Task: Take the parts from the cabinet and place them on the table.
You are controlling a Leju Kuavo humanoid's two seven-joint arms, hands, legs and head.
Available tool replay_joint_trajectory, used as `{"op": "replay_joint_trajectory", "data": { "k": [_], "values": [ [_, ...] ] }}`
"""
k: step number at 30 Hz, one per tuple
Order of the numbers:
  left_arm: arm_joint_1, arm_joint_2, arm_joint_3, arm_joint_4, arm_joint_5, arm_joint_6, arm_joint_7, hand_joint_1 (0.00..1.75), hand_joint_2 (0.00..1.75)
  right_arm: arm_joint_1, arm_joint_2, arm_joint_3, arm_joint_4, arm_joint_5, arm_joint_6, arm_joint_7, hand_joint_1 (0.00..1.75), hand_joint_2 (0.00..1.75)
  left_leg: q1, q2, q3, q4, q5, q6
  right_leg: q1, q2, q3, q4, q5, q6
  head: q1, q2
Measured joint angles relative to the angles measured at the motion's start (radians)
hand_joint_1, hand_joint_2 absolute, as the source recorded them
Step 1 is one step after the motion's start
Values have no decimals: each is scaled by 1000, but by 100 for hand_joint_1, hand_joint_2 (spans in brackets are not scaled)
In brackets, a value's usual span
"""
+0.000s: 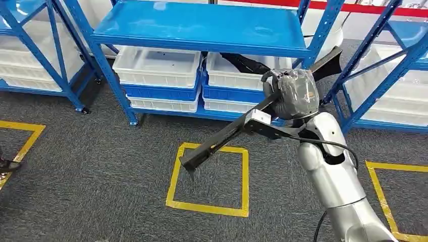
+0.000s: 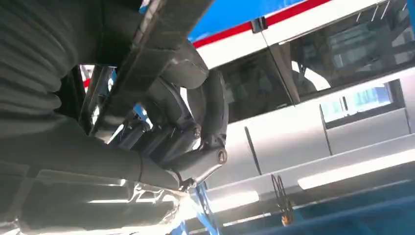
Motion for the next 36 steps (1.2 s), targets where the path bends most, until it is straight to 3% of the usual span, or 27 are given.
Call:
{"op": "replay_joint_trajectory", "data": {
  "k": [1, 2, 4, 5, 6, 7, 8, 10, 11, 12, 15, 16, 17, 18, 20, 21, 22, 23, 25, 26, 27, 30, 31, 32, 33, 35, 36],
  "values": [
    [1, 3, 0, 0, 0, 0, -1, 0, 175, -1, 0, 2, 0, 13, 2, 0, 175, 175, 8, -2, -12, 10, -19, -5, -16, -4, -10, -1, 19, -8, 4, 0],
    [2, 1, 0, 0, -5, 0, 0, 0, 175, -1, 0, 3, 0, 20, 3, 3, 175, 175, 12, -1, -31, 51, -97, -13, -17, -5, -24, 0, 35, -28, 0, 0],
    [1, 2, 0, 0, -9, 0, 2, 0, 175, -2, 4, 3, -1, 30, 1, 6, 175, 175, 23, -1, -66, 182, -208, -33, -18, -9, -42, 1, 59, -25, -3, 0],
    [1, 3, 0, 0, -11, 0, 3, 0, 175, 0, 5, 3, -1, 39, -1, 6, 175, 175, 30, -1, -85, 263, -233, -42, -18, -10, -57, 2, 70, -20, -6, 0],
    [1, 3, 0, 0, -15, 0, 6, 0, 175, 4, 5, 4, -1, 48, -2, 6, 175, 175, 37, 0, -92, 320, -228, -49, -20, -15, -70, 4, 79, -14, -5, 0],
    [1, 4, 0, 0, -15, 0, 9, 0, 175, 9, 6, 4, -1, 55, -2, 8, 175, 175, 43, 1, -80, 329, -208, -56, -24, -20, -80, 5, 86, -10, -5, 0],
    [1, 4, 0, 0, -15, 0, 12, 0, 175, 13, 6, 5, -1, 60, -2, 9, 175, 175, 50, 3, -39, 290, -177, -64, -30, -27, -90, 9, 90, -2, -4, 0],
    [0, 5, 0, 0, -16, 0, 15, 0, 175, 13, 6, 5, -1, 65, -3, 12, 175, 175, 62, 28, 94, 116, -148, -80, -40, -40, -102, 21, 94, 6, -6, 0],
    [-4, 3, 0, 0, -16, -1, 16, 0, 175, 13, 6, 5, -5, 67, -4, 12, 175, 175, 61, 57, 144, 36, -180, -93, -32, -47, -108, 30, 93, 14, -7, 0],
    [-6, 3, 0, 0, -16, -2, 18, 0, 175, 12, 4, 4, -8, 68, -5, 15, 175, 175, 49, 41, 136, 48, -168, -67, -31, -51, -113, 31, 97, 24, -7, 0],
    [-6, 4, 0, 0, -16, -5, 19, 0, 175, 12, 6, 6, -10, 69, -7, 17, 175, 175, 39, 26, 118, 38, -165, -33, -20, -67, -114, 27, 110, 51, -4, 0],
    [-6, 4, 0, 0, -16, -5, 19, 0, 175, 13, 5, 5, -10, 69, -7, 18, 175, 175, 45, 22, 118, 29, -153, -15, -21, -62, -124, 32, 103, 57, -4, 0],
    [-7, 2, 0, 0, -16, -5, 20, 0, 175, 13, 5, 5, -10, 70, -7, 18, 175, 175, 41, 18, 111, 28, -146, -4, -25, -36, -140, 64, 76, 53, -4, 0],
    [-7, 3, 0, 0, -16, -5, 21, 0, 175, 13, 3, 5, -10, 70, -7, 18, 175, 175, 38, 13, 103, 28, -141, 5, -25, -18, -169, 130, 36, 45, 0, 0],
    [-7, 4, 0, 0, -17, -4, 24, 0, 175, 18, 1, 4, -10, 73, -7, 19, 175, 175, 31, -3, 87, 29, -130, 16, -24, -6, -245, 303, -39, 37, 3, 0],
    [-6, 3, 0, 0, -17, -3, 27, 0, 175, 21, 0, 4, -10, 74, -7, 19, 175, 175, 27, -10, 81, 29, -125, 19, -19, -3, -264, 356, -53, 39, 4, 0],
    [-5, 3, 0, 0, -17, -3, 29, 0, 175, 25, 0, 4, -10, 76, -7, 19, 175, 175, 23, -21, 76, 30, -120, 19, -16, -1, -256, 355, -49, 42, 3, 0],
    [-5, 3, 0, 0, -17, -3, 30, 0, 175, 27, 1, 4, -10, 77, -7, 19, 175, 175, 19, -31, 73, 30, -115, 19, -13, 1, -224, 307, -30, 44, 4, 0],
    [-5, 2, 0, 0, -17, -3, 31, 0, 175, 25, 1, 4, -10, 81, -7, 20, 175, 175, 14, -50, 70, 30, -107, 17, -7, 19, -115, 121, 31, 42, 4, 0],
    [-5, 1, 0, 0, -17, -4, 31, 0, 175, 24, 1, 4, -10, 83, -7, 20, 175, 175, 15, -57, 68, 30, -103, 14, -5, 50, -76, 45, 39, 29, 4, 0],
    [-5, 0, 0, 0, -17, -5, 32, 0, 175, 24, 1, 4, -10, 86, -7, 20, 175, 175, 6, -65, 64, 33, -101, 9, 3, 41, -77, 37, 43, 23, 2, 0],
    [0, 0, 0, 0, -17, -6, 34, 0, 175, 24, 3, 4, -10, 88, -6, 20, 175, 175, 10, -80, 56, 27, -86, -7, 10, 22, -76, 38, 53, 9, 3, 0],
    [1, 3, 0, 0, -17, -6, 34, 0, 175, 23, 5, 4, -10, 88, -6, 20, 175, 175, 11, -76, 49, 34, -89, -12, -23, 13, -74, 26, 66, -1, 2, 0],
    [2, 3, 0, 0, -18, -6, 34, 0, 175, 23, 6, 5, -10, 91, -6, 21, 175, 175, 10, -43, 39, 55, -113, -18, -20, 4, -74, 25, 71, -6, 2, 0],
    [2, 3, 0, 0, -18, -6, 35, 0, 175, 23, 7, 5, -10, 91, -6, 21, 175, 175, 12, -23, 20, 102, -151, -22, -21, -2, -77, 26, 74, -15, 0, 0],
    [1, 3, 0, 0, -19, -6, 36, 0, 175, 24, 8, 5, -10, 94, -5, 21, 175, 175, 22, -11, -53, 275, -236, -39, -19, -20, -83, 26, 76, -17, 1, 0],
    [2, 3, 0, 0, -21, -6, 38, 0, 175, 25, 8, 5, -10, 95, -5, 21, 175, 175, 28, -10, -79, 337, -255, -46, -20, -30, -85, 26, 76, -16, -1, 0]
  ]
}}
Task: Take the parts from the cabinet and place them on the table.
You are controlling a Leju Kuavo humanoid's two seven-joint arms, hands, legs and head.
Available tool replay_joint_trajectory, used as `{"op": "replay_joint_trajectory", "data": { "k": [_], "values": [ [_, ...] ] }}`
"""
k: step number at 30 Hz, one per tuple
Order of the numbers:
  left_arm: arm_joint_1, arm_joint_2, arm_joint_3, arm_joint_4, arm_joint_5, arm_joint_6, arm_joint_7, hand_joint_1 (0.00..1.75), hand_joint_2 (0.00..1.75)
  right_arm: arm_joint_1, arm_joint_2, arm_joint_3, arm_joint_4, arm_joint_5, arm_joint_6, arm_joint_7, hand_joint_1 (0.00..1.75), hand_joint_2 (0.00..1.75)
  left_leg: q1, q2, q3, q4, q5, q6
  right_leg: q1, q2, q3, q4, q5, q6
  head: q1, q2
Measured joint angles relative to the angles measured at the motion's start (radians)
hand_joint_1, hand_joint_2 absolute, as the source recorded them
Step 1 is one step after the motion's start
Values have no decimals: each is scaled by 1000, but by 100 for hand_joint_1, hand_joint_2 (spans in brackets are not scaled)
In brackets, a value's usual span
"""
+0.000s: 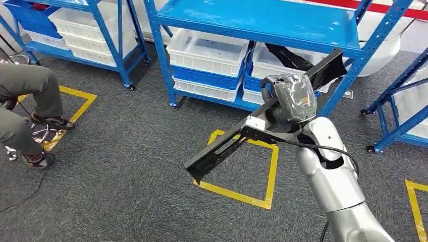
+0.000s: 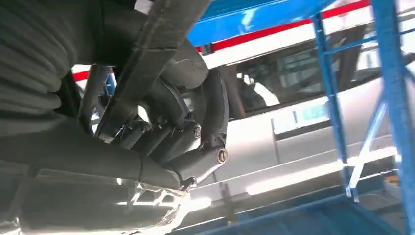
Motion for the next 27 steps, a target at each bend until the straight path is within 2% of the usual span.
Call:
{"op": "replay_joint_trajectory", "data": {
  "k": [1, 2, 3, 4, 5, 6, 7, 8, 9, 10, 11, 12, 13, 14, 15, 16, 17, 19, 20, 21, 22, 24, 25, 26, 27],
  "values": [
    [1, 0, 0, 0, -2, 0, 0, 0, 175, 3, 0, 0, 0, 2, 1, 0, 175, 175, 7, 4, -4, 16, 3, -6, -1, -9, 0, 0, 0, 0, 0, 0],
    [1, 0, 0, 0, -5, 0, 1, 0, 175, 5, 0, 0, 0, 2, 1, 0, 175, 175, 13, 10, 13, -12, 23, -12, -3, -19, 0, 1, 0, 1, 0, 0],
    [1, 2, 0, 0, -7, 0, 2, 0, 175, 6, 0, 0, 0, 3, 1, 0, 175, 175, 20, 19, 54, -83, 59, -18, -5, -27, 0, 3, -1, 1, 1, 0],
    [0, 2, 0, 0, -8, 0, 3, 0, 175, 5, 0, 0, 0, 3, 1, 0, 175, 175, 24, 36, 110, -185, 103, -23, -8, -37, 1, 6, -5, 8, 1, 0],
    [0, 2, 0, 0, -11, -1, 4, 0, 175, 4, 0, 0, 0, 3, 1, 0, 175, 175, 25, 65, 150, -252, 126, -25, -5, -41, 1, 11, -9, 14, 0, 0],
    [-3, 0, 0, 0, -15, -1, 8, 0, 175, 6, 0, -1, -1, 4, 2, 0, 175, 175, 13, 86, 167, -289, 114, -22, 7, -48, -5, 19, -15, 24, -8, 0],
    [-4, 0, 0, 0, -16, -2, 10, 0, 175, 8, -3, -1, -1, 7, 6, 0, 175, 175, 15, 70, 160, -287, 116, -5, 10, -57, -4, 15, -14, 30, 3, 0],
    [-3, 0, 0, 0, -17, -2, 12, 0, 175, 10, -3, 0, -1, 7, 6, 0, 175, 175, 12, 63, 156, -287, 117, 0, 12, -63, -3, 13, -14, 34, 7, 0],
    [-2, 0, 0, 0, -18, -2, 14, 0, 175, 13, -3, 1, -2, 9, 6, -2, 175, 175, 6, 52, 153, -287, 119, 8, 16, -74, 0, 11, -12, 42, 6, 0],
    [-3, 0, 0, 0, -18, -2, 16, 0, 175, 16, -3, 3, -4, 10, 5, -2, 175, 175, 4, 40, 154, -296, 125, 21, 20, -82, 0, 11, -15, 54, 6, 0],
    [-2, -2, 0, 0, -19, -2, 16, 0, 175, 19, -6, 3, -5, 11, 5, -2, 175, 175, 10, 34, 158, -303, 132, 32, 10, -55, -12, 25, -30, 57, 6, 0],
    [-3, -3, 0, 0, -20, -2, 16, 0, 175, 22, -8, 3, -6, 11, 5, -3, 175, 175, 9, 26, 155, -303, 135, 41, 9, -11, -28, 69, -58, 51, 6, 0],
    [-5, -2, 0, 0, -23, -2, 16, 0, 175, 24, -10, 3, -6, 10, 5, -3, 175, 175, 8, 19, 152, -303, 136, 47, 6, 13, -58, 136, -90, 46, 10, 0],
    [-6, -2, 0, 0, -23, -2, 16, 0, 175, 32, -14, 3, -6, 10, 4, -3, 175, 175, 8, 7, 150, -303, 137, 49, 3, 23, -102, 227, -129, 43, 10, 0],
    [-6, -2, 0, 0, -25, -2, 16, 0, 175, 39, -18, 3, -6, 11, 5, -3, 175, 175, 8, -7, 147, -303, 139, 51, 5, 29, -141, 309, -154, 46, 11, 0],
    [-6, -2, 0, 0, -26, -2, 17, 0, 175, 46, -20, 3, -6, 11, 5, -3, 175, 175, 7, -20, 146, -303, 140, 51, 6, 31, -156, 340, -156, 53, 11, 0],
    [-4, -3, 0, 0, -27, -2, 17, 0, 175, 51, -21, 3, -6, 12, 3, -3, 175, 175, 7, -31, 146, -303, 141, 50, 5, 31, -145, 318, -141, 60, 10, 0],
    [-4, -3, 0, 0, -28, -3, 15, 0, 175, 61, -22, 3, -9, 20, -2, -3, 175, 175, 10, -56, 146, -302, 145, 44, -2, 38, -61, 149, -67, 80, 11, 0],
    [-4, -4, 0, 0, -29, -3, 14, 0, 175, 68, -23, 3, -14, 23, -3, -3, 175, 175, 11, -67, 145, -301, 147, 40, -11, 64, -16, 59, -34, 88, 13, 0],
    [-4, -3, 0, 0, -30, -3, 13, 0, 175, 77, -24, 3, -17, 27, -6, -3, 175, 175, 6, -78, 142, -299, 150, 33, -13, 100, -5, 27, -38, 82, 14, 0],
    [-4, -3, 0, 0, -31, -3, 12, 0, 175, 88, -25, 5, -23, 31, -8, -3, 175, 175, 5, -84, 136, -299, 153, 28, -7, 82, -7, 22, -30, 67, 14, 0],
    [0, -3, 0, 0, -32, -3, 12, 0, 175, 104, -22, 8, -31, 35, -9, -3, 175, 175, 7, -98, 130, -306, 163, 15, 1, 71, -6, 29, -25, 55, 14, 0],
    [2, -2, 0, 0, -32, -3, 12, 0, 175, 107, -23, 8, -32, 36, -10, -3, 175, 175, 8, -107, 127, -306, 167, 9, -3, 61, -6, 26, -20, 48, 13, 0],
    [2, 0, 0, 0, -32, -3, 13, 0, 175, 107, -21, 8, -35, 37, -10, -3, 175, 175, 10, -81, 121, -295, 155, 8, -14, 50, -6, 23, -15, 40, 13, 0],
    [2, -2, 0, 0, -33, -3, 13, 0, 175, 110, -18, 8, -39, 37, -10, -3, 175, 175, 4, -38, 106, -262, 125, 6, -12, 45, -7, 22, -13, 26, 8, 0]
  ]
}}
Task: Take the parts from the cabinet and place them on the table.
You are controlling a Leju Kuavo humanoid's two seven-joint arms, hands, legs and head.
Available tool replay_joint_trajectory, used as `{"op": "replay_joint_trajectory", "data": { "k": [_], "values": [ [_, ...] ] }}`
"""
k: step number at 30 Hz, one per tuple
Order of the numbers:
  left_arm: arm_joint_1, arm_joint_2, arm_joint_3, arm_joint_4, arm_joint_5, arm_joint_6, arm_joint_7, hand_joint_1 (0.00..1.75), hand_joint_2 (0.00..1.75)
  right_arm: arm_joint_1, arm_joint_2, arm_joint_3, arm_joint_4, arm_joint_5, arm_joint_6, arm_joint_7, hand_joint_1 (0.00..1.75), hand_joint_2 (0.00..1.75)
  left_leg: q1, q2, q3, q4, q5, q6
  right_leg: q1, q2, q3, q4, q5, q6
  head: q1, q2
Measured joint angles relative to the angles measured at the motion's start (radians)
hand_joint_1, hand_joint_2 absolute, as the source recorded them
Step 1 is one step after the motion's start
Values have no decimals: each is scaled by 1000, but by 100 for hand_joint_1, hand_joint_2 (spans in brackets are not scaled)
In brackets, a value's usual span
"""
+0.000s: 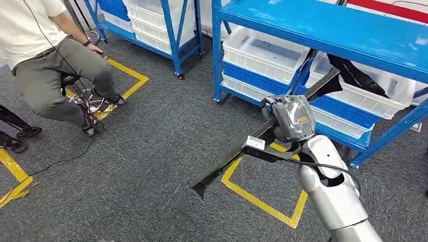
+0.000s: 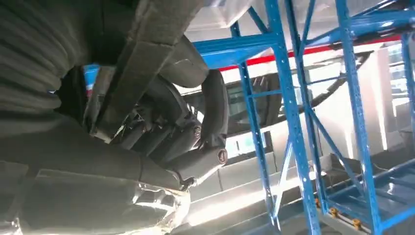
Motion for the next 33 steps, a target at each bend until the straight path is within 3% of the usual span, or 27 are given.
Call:
{"op": "replay_joint_trajectory", "data": {
  "k": [1, 2, 3, 4, 5, 7, 8, 9, 10, 13, 14, 15, 16, 18, 19, 20, 21, 23, 24, 25, 26, 28, 29, 30, 31, 32, 33],
  "values": [
    [-3, 0, 0, 0, -2, 0, 0, 0, 175, 1, 0, 0, -3, 0, -2, 0, 175, 175, 1, 28, -32, 75, -46, -5, 5, -11, -2, 0, 0, -10, -3, 0],
    [-4, 0, 0, 0, -2, 0, 0, 0, 175, 2, 0, 1, -3, 2, -2, 0, 175, 175, 3, 41, -69, 163, -89, -8, 9, -22, -3, 0, 0, -10, -3, 0],
    [-4, 0, 0, 0, -1, 0, 2, 0, 175, 3, 0, 2, -3, 3, -2, 0, 175, 175, 4, 46, -103, 243, -122, -9, 13, -35, -5, 0, 0, -11, -3, 0],
    [-3, -1, 0, 0, -1, -1, 2, 0, 175, 5, 0, 3, -3, 5, -2, 0, 175, 175, 4, 47, -119, 284, -131, -10, 15, -44, -6, 0, 1, -11, -4, 0],
    [-3, -1, 0, 0, -1, -3, 2, 0, 175, 8, 1, 4, -3, 8, -2, 0, 175, 175, 4, 49, -110, 276, -120, -9, 17, -56, -6, 0, 1, -11, -3, 0],
    [-2, -1, 0, 0, -4, -8, 2, 0, 175, 15, 3, 7, -9, 16, -1, 0, 175, 175, 2, 57, -26, 138, -56, 2, 21, -77, -5, 0, 0, -11, -3, 0],
    [-3, -1, 0, 0, -6, -9, 3, 0, 175, 18, 4, 9, -15, 21, -1, 0, 175, 175, -3, 83, 36, 36, -22, 14, 24, -87, -4, 0, -1, -11, -3, 0],
    [-6, -1, 0, -1, -12, -11, 6, 0, 175, 24, 4, 11, -25, 29, -1, 2, 175, 175, -14, 125, 68, -24, -27, 25, 27, -96, -6, 0, -1, -11, -3, 0],
    [-11, -2, 0, -1, -15, -13, 11, 0, 175, 32, 2, 12, -36, 32, -1, 5, 175, 175, -17, 114, 66, -27, -22, 29, 39, -105, -9, 1, -3, -7, -1, 0],
    [-13, -3, 0, -1, -18, -14, 18, 0, 175, 57, 2, 18, -52, 35, -2, 5, 175, 175, -23, 84, 58, -29, -17, 38, 36, -133, -5, -5, -2, -3, 0, 0],
    [-13, -5, 0, -1, -18, -14, 21, 0, 175, 63, 0, 20, -61, 35, -2, 4, 175, 175, -9, 73, 68, -49, -2, 51, 42, -118, -11, 3, -12, 7, 2, 0],
    [-14, -11, 0, -1, -22, -15, 21, 0, 175, 65, -8, 19, -65, 34, -2, 2, 175, 175, -10, 66, 68, -53, 2, 54, 33, -65, -19, 28, -27, 7, 2, 0],
    [-18, -11, 0, -1, -26, -15, 23, 0, 175, 66, -11, 20, -68, 33, -2, 1, 175, 175, -8, 59, 65, -53, 5, 60, 30, -33, -44, 84, -58, 2, 2, 0],
    [-23, -16, -1, -1, -38, -15, 33, 0, 175, 75, -23, 20, -68, 29, -2, 0, 175, 175, -8, 36, 62, -53, 6, 61, 22, -17, -119, 247, -124, -1, 6, 0],
    [-25, -18, -1, -1, -46, -17, 41, 0, 175, 81, -27, 21, -68, 28, -2, 0, 175, 175, -8, 22, 61, -53, 7, 60, 19, -16, -150, 313, -140, 7, 7, 0],
    [-25, -20, -2, -1, -51, -18, 45, 0, 175, 86, -30, 21, -68, 27, -2, 0, 175, 175, -6, 9, 61, -52, 9, 58, 16, -16, -155, 320, -135, 15, 6, 0],
    [-25, -22, -2, -1, -55, -18, 48, 0, 175, 89, -31, 21, -69, 27, -2, 1, 175, 175, -4, -5, 61, -52, 11, 55, 11, -15, -132, 273, -108, 30, 7, 0],
    [-29, -26, -2, -1, -56, -19, 49, 0, 175, 92, -32, 22, -71, 27, -2, 1, 175, 175, 2, -30, 61, -50, 13, 47, -2, 2, -52, 105, -36, 58, 6, 0],
    [-32, -26, -2, -1, -57, -21, 49, 0, 175, 95, -35, 22, -72, 25, -2, 1, 175, 175, 1, -44, 58, -48, 15, 37, -16, 48, -11, 16, -12, 67, 9, 0],
    [-37, -25, -2, -1, -58, -22, 50, 0, 175, 95, -36, 22, -72, 22, -2, 1, 175, 175, -3, -55, 51, -40, 13, 30, -8, 62, -6, 2, -13, 58, 10, 0],
    [-37, -25, -3, -1, -64, -24, 56, 0, 175, 96, -40, 23, -72, 17, -3, 1, 175, 175, -4, -63, 45, -45, 18, 23, -6, 45, -4, 4, -10, 44, 6, 0],
    [-33, -24, -8, 0, -72, -31, 70, 0, 175, 94, -41, 24, -72, 11, -4, 0, 175, 175, 2, -81, 38, -49, 29, 10, 1, 30, -9, 8, -4, 31, 6, 0],
    [-32, -21, -10, 0, -74, -31, 75, 0, 175, 93, -42, 24, -72, 10, -4, 0, 175, 175, 8, -87, 33, -45, 28, 8, -11, 17, -8, 5, 1, 21, 6, 0],
    [-32, -21, -11, 0, -75, -32, 77, 0, 175, 92, -42, 24, -72, 10, -4, 0, 175, 175, 3, -37, 27, -29, 15, 7, -7, 9, -8, 4, 4, 16, 5, 0],
    [-36, -22, -11, 0, -79, -34, 79, 0, 175, 92, -42, 24, -74, 10, -6, 0, 175, 175, 0, 13, 2, 25, -24, 3, -3, -2, -8, 4, 4, 3, -4, 0],
    [-39, -22, -13, 0, -80, -35, 84, 0, 175, 93, -44, 24, -74, 10, -6, 0, 175, 175, 2, 37, -37, 112, -71, -1, 3, -16, -9, 4, 3, -2, -5, 0],
    [-41, -22, -15, 0, -83, -44, 103, 0, 175, 95, -45, 24, -74, 10, -6, 0, 175, 175, 3, 46, -75, 196, -108, -2, 9, -29, -10, 5, 2, -7, -3, 0]
  ]
}}
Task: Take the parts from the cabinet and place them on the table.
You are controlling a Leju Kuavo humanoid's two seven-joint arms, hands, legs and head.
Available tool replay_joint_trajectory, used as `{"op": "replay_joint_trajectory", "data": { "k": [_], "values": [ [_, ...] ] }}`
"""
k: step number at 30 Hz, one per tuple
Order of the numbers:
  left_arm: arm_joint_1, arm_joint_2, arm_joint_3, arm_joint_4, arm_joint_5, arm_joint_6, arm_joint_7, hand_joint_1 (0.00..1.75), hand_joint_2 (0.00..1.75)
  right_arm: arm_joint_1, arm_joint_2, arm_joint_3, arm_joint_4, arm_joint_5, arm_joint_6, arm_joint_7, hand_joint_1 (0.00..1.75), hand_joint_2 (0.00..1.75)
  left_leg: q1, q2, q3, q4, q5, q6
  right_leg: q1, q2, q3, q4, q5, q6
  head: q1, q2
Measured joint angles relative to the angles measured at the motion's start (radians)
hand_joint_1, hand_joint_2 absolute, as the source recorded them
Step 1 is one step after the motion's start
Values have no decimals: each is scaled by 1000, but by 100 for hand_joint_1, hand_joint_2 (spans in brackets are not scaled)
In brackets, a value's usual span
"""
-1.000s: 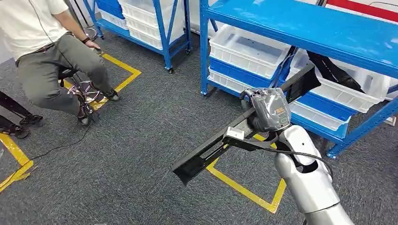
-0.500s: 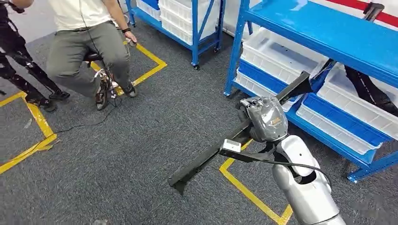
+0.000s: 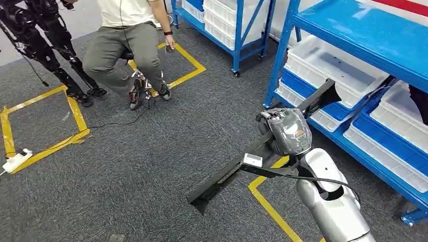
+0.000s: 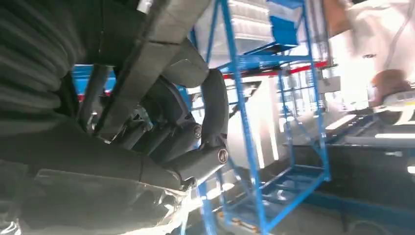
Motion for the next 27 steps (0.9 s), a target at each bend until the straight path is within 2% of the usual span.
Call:
{"op": "replay_joint_trajectory", "data": {
  "k": [1, 2, 3, 4, 5, 6, 7, 8, 10, 11, 12, 13, 14, 15, 16, 17, 18, 19, 20, 21, 22, 23, 25, 26, 27],
  "values": [
    [0, 0, -2, 0, -4, -10, 29, 0, 175, 1, 0, 0, 0, 2, 0, 1, 175, 175, 0, 3, -30, 67, -22, 0, 3, -14, -1, 0, -1, -1, -1, 0],
    [0, 0, -3, 1, -6, -17, 58, 0, 175, 0, 0, 2, 0, 3, 0, 2, 175, 175, 0, 3, -36, 86, -21, 0, 6, -25, -1, 0, -1, -1, -1, 0],
    [2, 0, -4, 1, -7, -23, 81, 0, 175, -2, 0, 5, 0, 6, 2, 3, 175, 175, 0, 3, -21, 61, -4, 4, 9, -36, -2, 0, -1, -1, -1, 0],
    [2, 0, -5, 1, -10, -38, 110, 0, 175, -8, 0, 9, 0, 5, 3, 3, 175, 175, -1, 5, 19, -8, 31, 11, 12, -47, -1, 0, -2, -2, -1, 0],
    [1, 0, -6, 1, -15, -60, 145, 0, 175, -19, 1, 15, 1, -2, 3, 3, 175, 175, -7, 23, 79, -111, 72, 23, 15, -58, 0, 0, -2, -3, -1, 0],
    [0, 1, -8, 1, -16, -81, 183, 0, 175, -32, 1, 21, 3, -11, 4, 3, 175, 175, -17, 61, 132, -196, 94, 39, 17, -66, 1, 0, -3, -3, -1, 0],
    [-1, 5, -12, 1, -16, -98, 229, 0, 175, -43, 2, 25, 7, -20, 5, 1, 175, 175, -27, 91, 140, -218, 81, 47, 25, -75, 0, 1, -4, -1, 1, 0],
    [-1, 3, -13, 1, -16, -108, 265, 0, 175, -56, 2, 29, 12, -26, 6, 0, 175, 175, -31, 76, 137, -225, 86, 50, 24, -81, -1, -1, -5, 1, 3, 0],
    [8, 3, -13, 3, -17, -120, 293, 0, 175, -72, 10, 44, 22, -29, 11, 0, 175, 175, -35, 55, 132, -228, 90, 57, 23, -105, 3, -7, -4, 5, 1, 0],
    [10, 4, -13, 3, -18, -123, 299, 0, 175, -79, 15, 48, 24, -29, 11, 0, 175, 175, -35, 42, 138, -240, 97, 64, 27, -116, 9, -12, -4, 12, -1, 0],
    [13, 2, -15, 3, -20, -125, 301, 0, 175, -82, 16, 51, 27, -29, 11, 0, 175, 175, -19, 31, 153, -259, 113, 63, 27, -81, -4, 3, -16, 15, 2, 0],
    [12, 1, -16, 3, -22, -126, 302, 0, 175, -87, 18, 54, 29, -29, 11, 0, 175, 175, -18, 19, 154, -265, 118, 70, 23, -32, -17, 45, -42, 12, 2, 0],
    [11, 2, -17, 3, -22, -127, 305, 0, 175, -90, 18, 56, 34, -29, 11, 1, 175, 175, -17, 9, 152, -265, 120, 74, 20, -5, -47, 113, -72, 7, 6, 0],
    [10, 1, -18, 3, -22, -127, 307, 0, 175, -89, 16, 58, 39, -29, 11, 2, 175, 175, -17, -8, 151, -265, 120, 74, 15, 7, -87, 195, -103, 5, 8, 0],
    [10, 1, -19, 3, -22, -127, 309, 0, 175, -87, 15, 62, 44, -29, 10, 3, 175, 175, -17, -24, 149, -265, 120, 74, 12, 11, -122, 263, -123, 8, 8, 0],
    [11, 1, -19, 4, -22, -127, 311, 0, 175, -87, 15, 65, 48, -29, 10, 3, 175, 175, -17, -39, 149, -264, 121, 72, 9, 12, -142, 296, -126, 15, 8, 0],
    [13, 1, -19, 4, -22, -127, 313, 0, 175, -87, 15, 68, 51, -29, 10, 3, 175, 175, -16, -55, 149, -264, 122, 71, 5, 12, -137, 277, -108, 26, 7, 0],
    [14, 1, -19, 5, -22, -126, 315, 0, 175, -88, 16, 72, 53, -29, 10, 4, 175, 175, -14, -69, 149, -262, 122, 69, -1, 13, -113, 220, -75, 40, 8, 0],
    [15, 1, -19, 6, -23, -126, 315, 0, 175, -90, 16, 74, 55, -29, 10, 4, 175, 175, -12, -83, 149, -259, 122, 63, -9, 21, -77, 139, -35, 54, 8, 0],
    [15, 1, -20, 7, -24, -125, 316, 0, 175, -94, 16, 76, 58, -28, 10, 4, 175, 175, -10, -96, 146, -252, 119, 56, -19, 49, -38, 51, 2, 68, 7, 0],
    [15, 3, -20, 7, -24, -124, 316, 0, 175, -97, 17, 79, 61, -28, 10, 5, 175, 175, -15, -110, 135, -240, 115, 44, -26, 106, -22, 10, -3, 70, 13, 0],
    [13, 3, -20, 7, -24, -123, 316, 0, 175, -100, 18, 81, 62, -28, 10, 5, 175, 175, -14, -119, 125, -235, 115, 40, -19, 91, -20, 6, 1, 54, 11, 0],
    [20, 3, -20, 9, -25, -121, 317, 0, 175, -101, 22, 86, 68, -28, 10, 5, 175, 175, -7, -136, 115, -241, 125, 26, -10, 74, -23, 13, 3, 38, 6, 0],
    [23, 5, -20, 10, -26, -118, 317, 0, 175, -102, 25, 87, 69, -27, 10, 5, 175, 175, -4, -146, 111, -240, 127, 22, -13, 63, -21, 10, 7, 30, 6, 0],
    [25, 8, -20, 10, -26, -116, 319, 0, 175, -106, 28, 87, 69, -27, 10, 6, 175, 175, -2, -113, 109, -232, 120, 21, -18, 54, -20, 6, 10, 24, 6, 0]
  ]
}}
